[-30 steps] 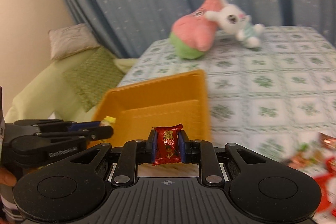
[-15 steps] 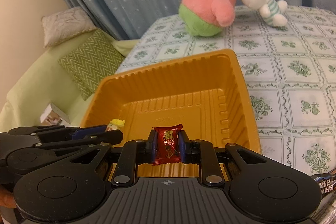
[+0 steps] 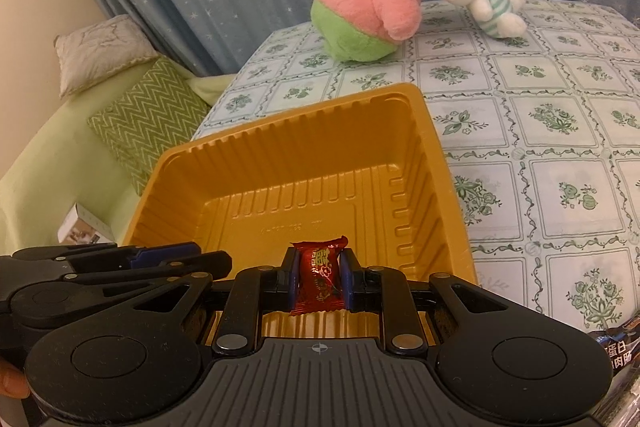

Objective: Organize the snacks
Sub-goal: 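Carry both held candies over the orange tray with both tools, then open both tools to drop the candies into the orange tray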

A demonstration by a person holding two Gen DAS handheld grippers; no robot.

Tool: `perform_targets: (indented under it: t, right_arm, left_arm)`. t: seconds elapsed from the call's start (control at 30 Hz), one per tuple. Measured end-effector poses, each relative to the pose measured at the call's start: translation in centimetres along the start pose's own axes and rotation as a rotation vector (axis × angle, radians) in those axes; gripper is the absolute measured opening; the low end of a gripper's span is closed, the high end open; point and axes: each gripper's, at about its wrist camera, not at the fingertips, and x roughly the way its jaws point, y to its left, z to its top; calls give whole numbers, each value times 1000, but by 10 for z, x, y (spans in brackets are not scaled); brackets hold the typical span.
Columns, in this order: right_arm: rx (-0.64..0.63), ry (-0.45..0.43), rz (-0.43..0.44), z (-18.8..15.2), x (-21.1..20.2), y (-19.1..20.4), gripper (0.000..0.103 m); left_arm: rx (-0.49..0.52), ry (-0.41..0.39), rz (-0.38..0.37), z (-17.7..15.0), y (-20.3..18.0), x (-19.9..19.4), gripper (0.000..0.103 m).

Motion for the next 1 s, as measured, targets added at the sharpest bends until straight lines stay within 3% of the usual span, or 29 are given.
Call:
perform_targets:
  t: [0.23, 0.43, 0.53, 0.6, 0.8, 1.0]
  right_arm:
    - [-1, -2, 6, 2, 1, 3, 22]
    - [40, -2, 34, 3, 3, 5, 22]
    - [53, -12, 31, 4, 0, 7, 36]
    - [53, -37, 16, 3, -6, 8, 55]
    - [74, -64, 19, -4, -28, 6, 59]
    - [64, -96, 5, -16, -59, 7, 74]
  left_arm:
    - [-2, -5, 1, -2, 5, -9, 34]
    - [-9, -19, 7, -6, 8, -22, 53]
    - [-7, -29, 10, -9, 11, -30, 63]
    - [0, -42, 21, -12, 11, -35, 71]
    - [21, -84, 33, -20, 14, -54, 87]
    - [32, -105, 24, -27, 10, -74, 88]
